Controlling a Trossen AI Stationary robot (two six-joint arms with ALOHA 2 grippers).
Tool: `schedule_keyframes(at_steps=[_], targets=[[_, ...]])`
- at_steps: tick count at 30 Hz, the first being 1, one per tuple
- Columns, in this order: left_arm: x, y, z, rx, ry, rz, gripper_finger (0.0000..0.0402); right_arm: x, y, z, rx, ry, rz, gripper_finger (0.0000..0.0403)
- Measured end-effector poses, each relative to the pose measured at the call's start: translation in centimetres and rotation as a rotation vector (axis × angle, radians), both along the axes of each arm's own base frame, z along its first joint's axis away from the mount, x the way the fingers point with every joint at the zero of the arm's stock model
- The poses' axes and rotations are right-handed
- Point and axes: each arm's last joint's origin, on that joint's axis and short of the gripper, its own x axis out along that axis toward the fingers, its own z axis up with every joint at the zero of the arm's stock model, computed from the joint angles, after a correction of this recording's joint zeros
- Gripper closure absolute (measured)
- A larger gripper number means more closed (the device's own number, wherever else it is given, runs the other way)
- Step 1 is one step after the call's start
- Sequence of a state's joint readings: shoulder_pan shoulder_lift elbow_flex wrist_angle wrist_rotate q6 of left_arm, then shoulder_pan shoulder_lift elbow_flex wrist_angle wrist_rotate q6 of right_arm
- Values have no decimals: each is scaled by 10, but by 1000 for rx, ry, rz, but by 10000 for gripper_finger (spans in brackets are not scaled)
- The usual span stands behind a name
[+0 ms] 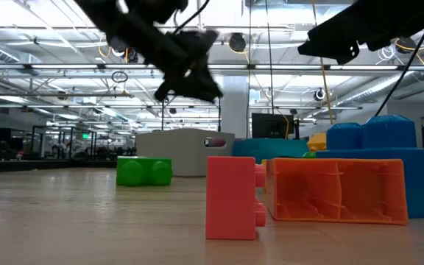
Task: Pick & Place Toys
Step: Put the green game piece into the gray bin, then put the yellow game piece into the gray bin
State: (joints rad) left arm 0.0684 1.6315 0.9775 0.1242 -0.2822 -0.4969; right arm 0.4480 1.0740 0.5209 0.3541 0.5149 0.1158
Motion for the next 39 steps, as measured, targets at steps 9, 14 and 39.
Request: schedule_keyframes(at_steps=[9,14,39], targets=[[-41,36,-51,-96,99,291,238,2,1,-3,1,2,-7,191],[-43,40,-52,-81,99,310,132,1,0,-8,12,-20,-9,190],[-29,37,-33,-2,-73,105,7,4,21,-80,189,261,69,174]])
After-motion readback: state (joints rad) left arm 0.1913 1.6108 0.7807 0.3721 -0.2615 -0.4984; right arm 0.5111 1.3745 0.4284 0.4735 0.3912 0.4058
